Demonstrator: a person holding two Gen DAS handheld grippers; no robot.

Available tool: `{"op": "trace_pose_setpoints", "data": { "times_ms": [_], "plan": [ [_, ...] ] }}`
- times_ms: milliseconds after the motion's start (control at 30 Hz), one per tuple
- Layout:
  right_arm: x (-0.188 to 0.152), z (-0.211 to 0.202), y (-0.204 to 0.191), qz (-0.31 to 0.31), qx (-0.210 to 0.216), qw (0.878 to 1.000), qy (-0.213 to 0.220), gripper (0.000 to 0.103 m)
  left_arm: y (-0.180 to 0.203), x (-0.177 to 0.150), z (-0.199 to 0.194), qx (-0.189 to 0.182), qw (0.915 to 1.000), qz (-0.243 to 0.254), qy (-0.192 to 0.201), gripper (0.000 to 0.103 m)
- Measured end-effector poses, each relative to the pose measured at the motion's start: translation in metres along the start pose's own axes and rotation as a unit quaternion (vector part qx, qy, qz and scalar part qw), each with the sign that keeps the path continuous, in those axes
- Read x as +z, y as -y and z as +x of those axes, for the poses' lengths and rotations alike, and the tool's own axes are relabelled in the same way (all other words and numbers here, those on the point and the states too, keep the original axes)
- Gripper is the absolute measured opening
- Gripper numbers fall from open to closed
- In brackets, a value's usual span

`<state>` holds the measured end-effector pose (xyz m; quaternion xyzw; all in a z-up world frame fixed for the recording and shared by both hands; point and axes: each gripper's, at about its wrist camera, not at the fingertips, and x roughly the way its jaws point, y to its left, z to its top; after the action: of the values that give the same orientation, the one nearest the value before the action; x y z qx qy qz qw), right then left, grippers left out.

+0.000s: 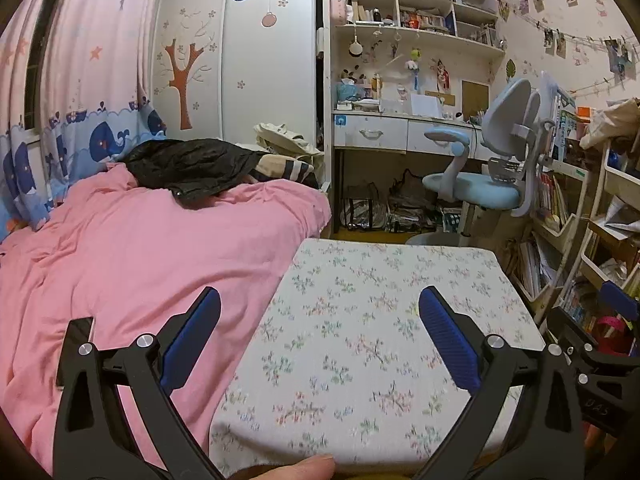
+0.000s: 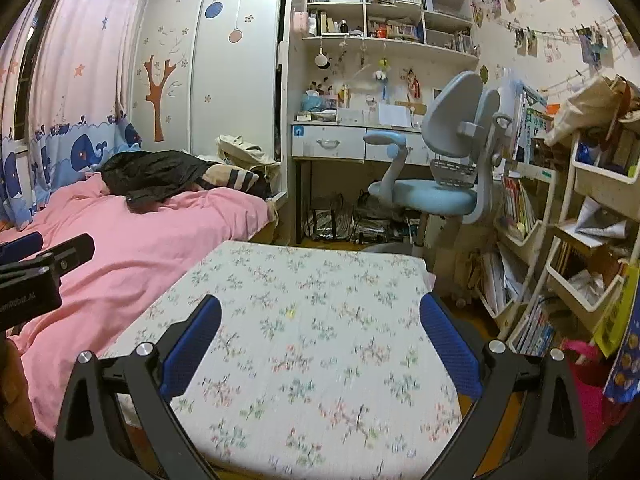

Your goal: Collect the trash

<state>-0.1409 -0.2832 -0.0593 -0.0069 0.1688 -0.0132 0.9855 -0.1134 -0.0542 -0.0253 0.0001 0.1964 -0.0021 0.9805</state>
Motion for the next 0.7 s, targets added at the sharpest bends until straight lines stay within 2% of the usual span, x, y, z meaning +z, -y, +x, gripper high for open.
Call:
{"op": "trace_pose_setpoints", "data": {
  "times_ms": [333,700],
  "plan": [
    [0.007,0.027,-0.001,0.002,0.0,1.0,0.009,0.095,0.009,0.004,0.043,0.005,0.9998,0.01,-0.014,0.096],
    [0.009,0.035,-0.004,0.004,0.004,1.0,0.004,0.096,0.015,0.004,0.056,0.0,0.9997,0.015,-0.021,0.096]
  ]
}}
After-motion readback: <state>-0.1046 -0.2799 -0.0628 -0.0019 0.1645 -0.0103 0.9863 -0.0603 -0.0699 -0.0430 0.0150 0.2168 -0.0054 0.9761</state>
